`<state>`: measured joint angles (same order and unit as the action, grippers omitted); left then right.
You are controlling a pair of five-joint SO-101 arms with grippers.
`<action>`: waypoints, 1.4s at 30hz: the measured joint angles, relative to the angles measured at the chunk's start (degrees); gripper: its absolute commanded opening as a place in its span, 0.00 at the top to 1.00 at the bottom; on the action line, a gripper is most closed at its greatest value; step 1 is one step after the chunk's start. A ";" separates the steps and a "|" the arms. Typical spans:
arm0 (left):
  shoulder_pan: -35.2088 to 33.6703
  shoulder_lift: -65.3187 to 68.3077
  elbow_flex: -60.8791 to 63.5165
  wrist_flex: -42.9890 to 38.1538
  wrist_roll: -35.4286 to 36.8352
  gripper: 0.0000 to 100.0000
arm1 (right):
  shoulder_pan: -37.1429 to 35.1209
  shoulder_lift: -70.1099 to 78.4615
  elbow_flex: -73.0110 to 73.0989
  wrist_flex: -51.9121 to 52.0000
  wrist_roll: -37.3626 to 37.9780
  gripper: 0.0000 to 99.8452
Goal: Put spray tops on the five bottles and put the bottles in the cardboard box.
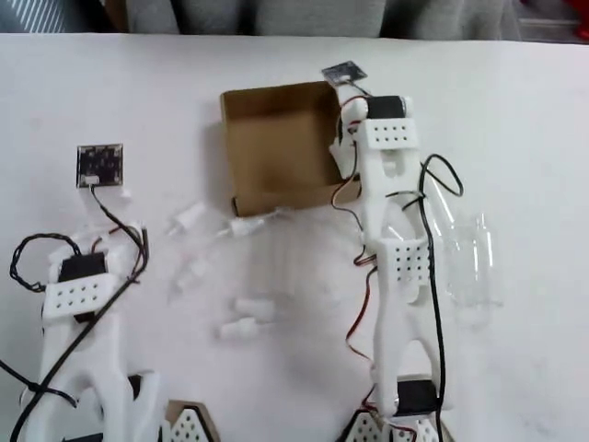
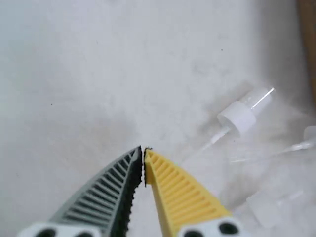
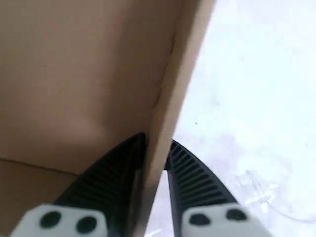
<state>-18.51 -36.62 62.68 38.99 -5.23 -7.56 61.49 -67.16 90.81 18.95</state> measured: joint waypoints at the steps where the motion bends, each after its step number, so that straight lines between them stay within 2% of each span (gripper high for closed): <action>1: 0.00 0.00 0.00 0.00 0.00 0.98 | 0.44 0.00 0.00 0.00 -2.02 0.98; 6: 0.00 0.00 0.00 0.00 0.00 0.98 | 2.81 0.00 0.00 0.18 -11.60 0.98; 14: 0.00 0.00 0.00 0.00 0.00 0.98 | 4.75 0.00 0.00 0.26 -21.45 0.98; 20: 0.00 0.00 0.00 0.00 0.00 0.98 | 7.03 0.00 0.00 1.67 -25.76 0.98; 26: 0.00 0.00 0.00 0.00 0.00 0.98 | 7.38 0.00 0.00 4.40 -26.37 0.98; 42: 0.00 0.00 0.00 0.00 0.00 0.98 | 7.03 -0.70 0.00 5.71 -21.63 0.98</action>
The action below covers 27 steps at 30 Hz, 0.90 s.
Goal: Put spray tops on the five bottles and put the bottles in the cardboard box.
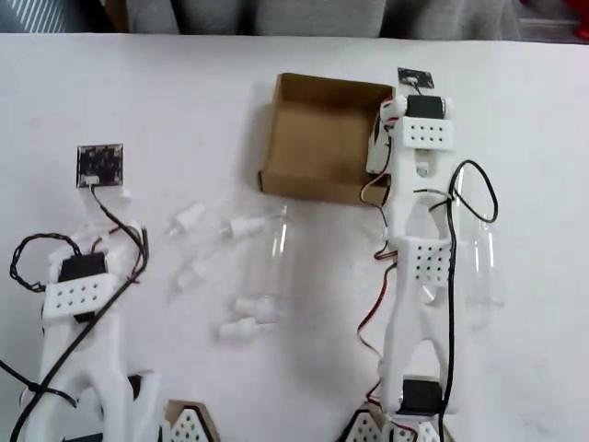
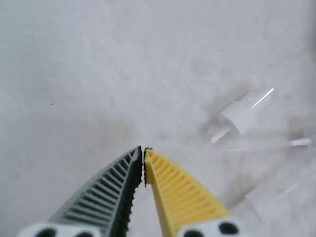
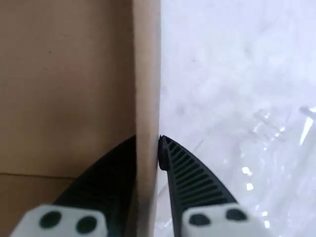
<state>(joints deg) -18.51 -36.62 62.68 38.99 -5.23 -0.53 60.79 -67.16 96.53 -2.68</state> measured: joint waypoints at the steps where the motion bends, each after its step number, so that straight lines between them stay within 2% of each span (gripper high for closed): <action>1: 0.00 0.00 0.00 0.00 0.00 0.98 | -0.09 -0.09 0.00 0.09 0.18 0.98; 11: 0.00 0.00 0.00 0.00 0.00 0.98 | -2.29 -0.18 0.00 0.09 6.24 0.97; 16: 0.00 0.00 0.00 0.00 0.00 0.98 | -2.29 -0.18 0.00 -0.26 9.41 0.84; 19: 0.00 0.00 0.00 0.00 0.00 0.98 | -2.37 -0.18 0.00 -0.26 10.02 0.79; 27: 0.00 0.00 0.00 0.00 0.00 0.98 | -2.37 -0.79 -3.78 -0.35 15.03 0.80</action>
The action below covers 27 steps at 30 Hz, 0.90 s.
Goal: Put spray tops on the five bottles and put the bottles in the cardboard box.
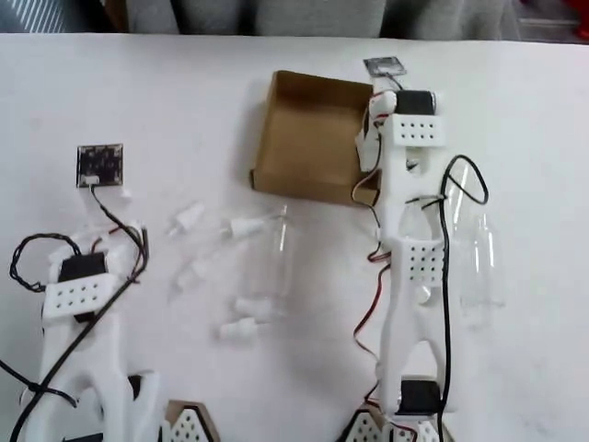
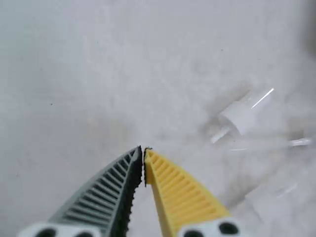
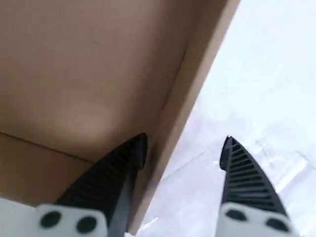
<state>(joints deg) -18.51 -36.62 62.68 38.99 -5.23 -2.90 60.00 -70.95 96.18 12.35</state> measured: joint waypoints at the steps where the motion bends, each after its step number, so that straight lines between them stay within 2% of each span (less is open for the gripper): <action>1: 0.00 0.00 0.00 0.00 0.00 0.98 | 0.00 -0.26 -0.97 0.09 0.18 0.82; 5: 0.00 0.00 0.00 0.00 0.00 0.98 | -0.53 -0.44 -2.64 0.18 0.26 0.92; 10: 0.00 0.00 0.00 0.00 0.00 0.98 | -1.41 -0.44 -2.64 -2.99 1.67 0.92; 13: 0.00 0.00 0.00 0.00 0.00 0.98 | -1.58 0.18 -2.64 -4.66 4.13 0.98; 21: 0.00 0.00 0.00 0.00 0.00 0.98 | -2.20 1.14 -2.73 -4.92 10.46 0.98; 27: 0.00 0.00 0.00 0.00 0.00 0.98 | -5.80 1.14 -2.73 -2.02 16.09 0.98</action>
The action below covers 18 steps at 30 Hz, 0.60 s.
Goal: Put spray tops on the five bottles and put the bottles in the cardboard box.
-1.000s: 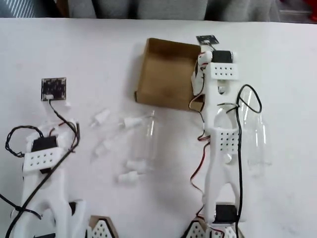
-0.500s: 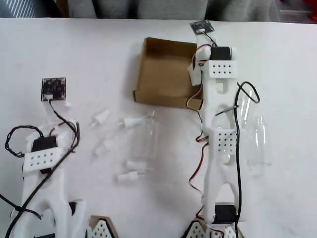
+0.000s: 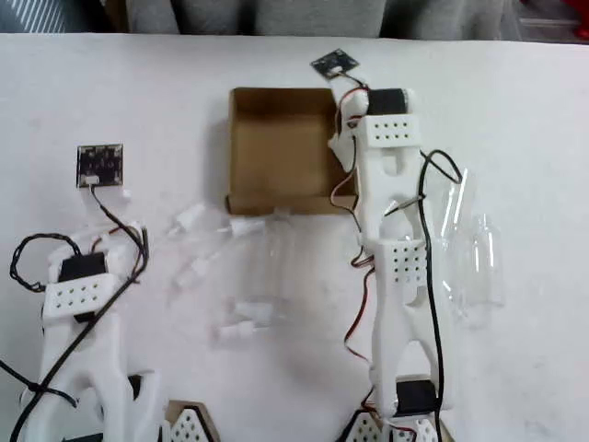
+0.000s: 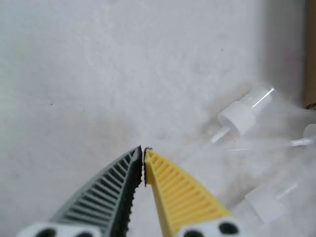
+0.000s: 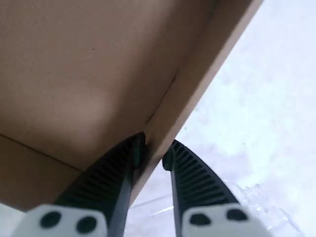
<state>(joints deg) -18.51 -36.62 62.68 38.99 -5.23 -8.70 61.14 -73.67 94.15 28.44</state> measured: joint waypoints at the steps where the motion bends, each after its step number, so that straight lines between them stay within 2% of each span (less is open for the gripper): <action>1: 0.00 0.00 0.00 0.00 0.00 0.98 | -0.35 0.00 0.00 0.18 0.00 0.98; 18: 0.00 0.00 0.00 -1.05 0.00 0.98 | 0.53 -1.23 1.49 2.99 -4.75 0.98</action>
<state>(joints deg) -18.51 -36.62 62.68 37.93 -5.23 -8.18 59.91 -72.18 97.14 23.69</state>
